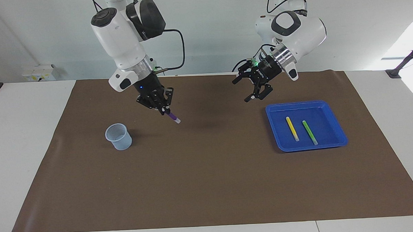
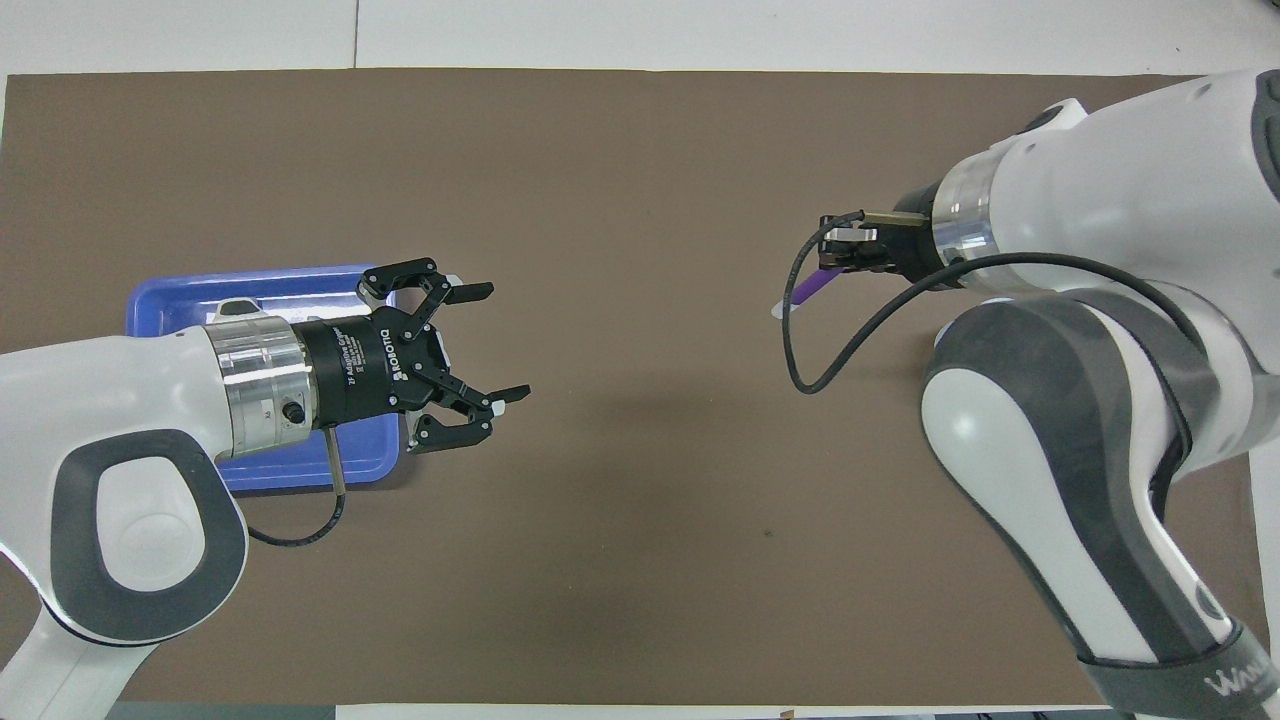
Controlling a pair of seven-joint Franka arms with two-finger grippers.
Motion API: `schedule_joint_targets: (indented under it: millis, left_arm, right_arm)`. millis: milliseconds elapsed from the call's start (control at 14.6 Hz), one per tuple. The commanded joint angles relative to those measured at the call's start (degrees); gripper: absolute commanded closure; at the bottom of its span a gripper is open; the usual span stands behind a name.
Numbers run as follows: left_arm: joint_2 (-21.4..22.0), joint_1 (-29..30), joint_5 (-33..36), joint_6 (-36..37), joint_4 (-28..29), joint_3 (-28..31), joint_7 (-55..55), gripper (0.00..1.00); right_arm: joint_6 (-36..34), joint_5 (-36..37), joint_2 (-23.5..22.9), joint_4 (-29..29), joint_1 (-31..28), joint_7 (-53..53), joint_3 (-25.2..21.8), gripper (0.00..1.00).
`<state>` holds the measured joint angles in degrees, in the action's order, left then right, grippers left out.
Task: Transfer and insert pens with both arms
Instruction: 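Carry the purple pen into the white cup with the right gripper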
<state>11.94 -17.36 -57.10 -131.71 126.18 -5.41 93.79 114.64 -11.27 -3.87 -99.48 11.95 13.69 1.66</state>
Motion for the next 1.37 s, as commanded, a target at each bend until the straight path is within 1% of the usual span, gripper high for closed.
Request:
schedule_joint_targets:
  millis: [0,137,206,343,411,548,685,754,891,960,1097,1234,1302]
  left_arm:
    - [1.42,2.67,8.47,7.05,0.91,0.05,-3.34,0.0]
    - [1.16,6.62,11.64,9.45,0.29,0.14,-5.46,0.0]
    - [0.98,7.94,14.97,9.28,0.2,0.14,-5.37,0.0]
    - [1.15,10.32,26.72,13.29,0.2,0.05,-6.68,0.0]
    - [1.33,10.85,29.74,15.15,0.38,0.14,-10.26,0.0]
    - [1.07,14.0,29.85,15.43,1.17,0.14,-17.56,0.0]
    - [-0.51,17.43,30.38,15.43,1.61,0.14,-26.77,0.0]
    - [-1.21,19.19,30.47,15.43,1.7,0.14,-31.43,0.0]
    - [-3.14,22.09,30.73,15.17,1.96,0.23,-43.19,0.0]
    - [-4.37,23.5,32.13,14.65,1.96,0.23,-49.35,0.0]
    - [-6.92,24.12,36.95,13.16,1.87,0.23,-60.51,0.0]
    - [-9.82,25.09,39.16,11.31,1.61,0.23,-69.23,0.0]
    - [-11.23,25.18,41.78,9.21,1.61,0.23,-73.45,0.0]
  right_arm:
    - [0.23,5.19,2.72,-4.05,-4.99,-7.6,0.72,1.0]
    - [0.41,8.53,3.34,-5.46,-7.8,-11.74,0.72,1.0]
    - [0.23,9.85,3.43,-5.81,-9.04,-13.33,0.72,1.0]
    - [0.67,11.79,5.0,-8.26,-11.5,-16.75,0.72,1.0]
    - [1.19,12.06,6.14,-10.02,-12.55,-18.25,0.72,1.0]
    - [3.99,12.06,7.64,-13.71,-14.84,-21.5,0.72,1.0]
    - [10.83,12.06,9.57,-19.58,-16.86,-25.28,0.72,1.0]
    - [13.13,12.06,10.28,-21.79,-17.05,-25.73,0.72,1.0]
    - [15.08,12.06,10.72,-23.91,-17.05,-25.73,0.72,1.0]
    - [15.87,12.06,10.72,-24.62,-17.05,-25.74,0.63,1.0]
    - [18.41,11.97,10.64,-26.55,-17.22,-25.56,0.54,1.0]
    - [20.7,11.97,10.2,-28.05,-17.66,-25.47,0.54,1.0]
    - [21.32,11.97,9.85,-28.23,-17.75,-25.47,0.54,1.0]
